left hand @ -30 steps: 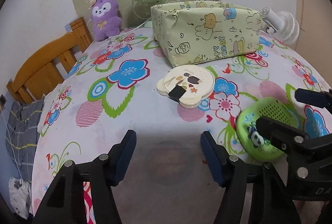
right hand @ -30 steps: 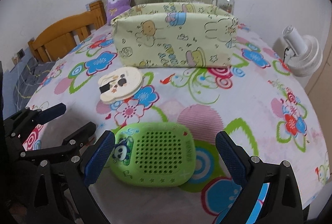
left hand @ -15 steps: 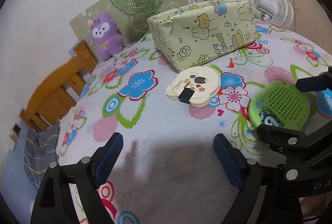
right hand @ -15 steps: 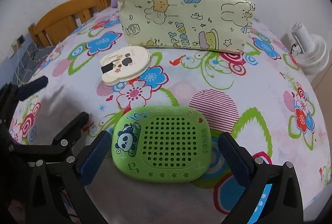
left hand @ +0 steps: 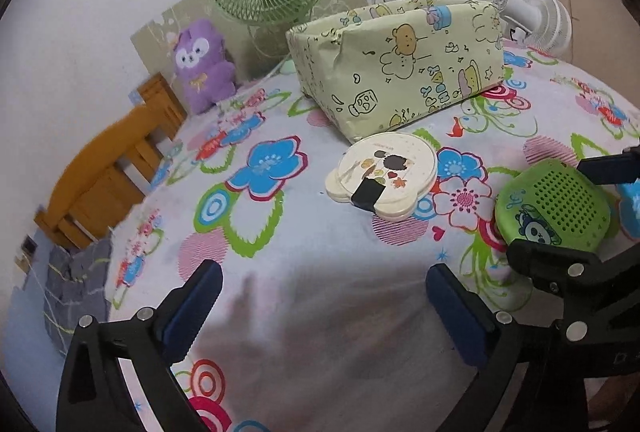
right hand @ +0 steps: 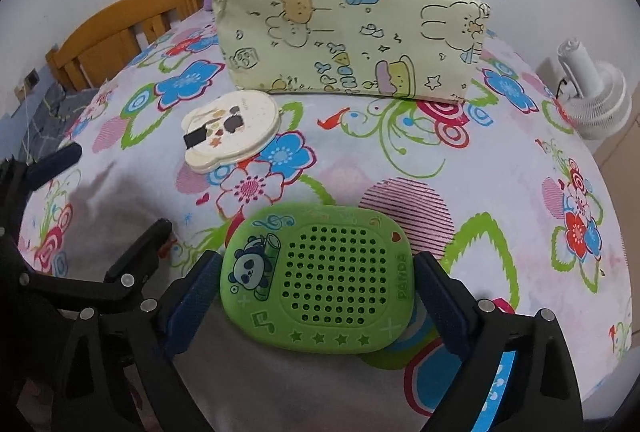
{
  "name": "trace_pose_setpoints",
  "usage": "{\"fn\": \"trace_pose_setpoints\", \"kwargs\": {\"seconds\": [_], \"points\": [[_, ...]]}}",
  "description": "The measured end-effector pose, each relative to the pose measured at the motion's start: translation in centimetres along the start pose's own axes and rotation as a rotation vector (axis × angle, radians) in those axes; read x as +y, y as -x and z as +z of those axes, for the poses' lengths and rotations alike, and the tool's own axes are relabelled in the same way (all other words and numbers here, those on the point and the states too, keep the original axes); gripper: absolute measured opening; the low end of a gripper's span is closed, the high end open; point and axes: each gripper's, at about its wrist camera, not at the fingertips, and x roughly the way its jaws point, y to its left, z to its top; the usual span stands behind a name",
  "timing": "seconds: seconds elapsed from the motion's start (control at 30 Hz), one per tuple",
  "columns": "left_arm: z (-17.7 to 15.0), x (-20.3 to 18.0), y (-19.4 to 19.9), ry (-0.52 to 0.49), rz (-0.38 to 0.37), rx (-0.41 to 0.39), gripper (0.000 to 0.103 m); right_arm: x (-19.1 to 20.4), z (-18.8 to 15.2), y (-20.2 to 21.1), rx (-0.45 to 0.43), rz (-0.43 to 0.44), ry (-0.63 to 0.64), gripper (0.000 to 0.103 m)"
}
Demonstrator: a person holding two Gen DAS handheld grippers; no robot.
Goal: Organize rigid objects
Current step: 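Close the left gripper on the white round case and lift it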
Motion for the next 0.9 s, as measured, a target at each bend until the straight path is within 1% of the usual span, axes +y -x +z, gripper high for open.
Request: {"fn": "trace_pose_setpoints", "kwargs": {"seconds": [0.1,0.3,0.6,0.9], "points": [[0.6,0.4,-0.6,0.035,-0.054,0.031,0.103,0.0,0.5,0.5,-0.02,-0.017,0.012,0.095],[2.3,0.3,-1.2,0.051,-0.079,0.051,0.102,-1.0,2.1,0.6,-0.031,-0.007,-0.009,0.095],[4.9,-0.1,-3.1,0.096,-0.164,0.084,0.102,-3.1,4.2,0.5,-0.048,-0.019,-0.032,0.095],[6.7,-1.2,-5.2,0.093,-0.181,0.111,0.102,-4.9,5.4,-0.3,-0.045,-0.024,-0.055,0.095]]}}
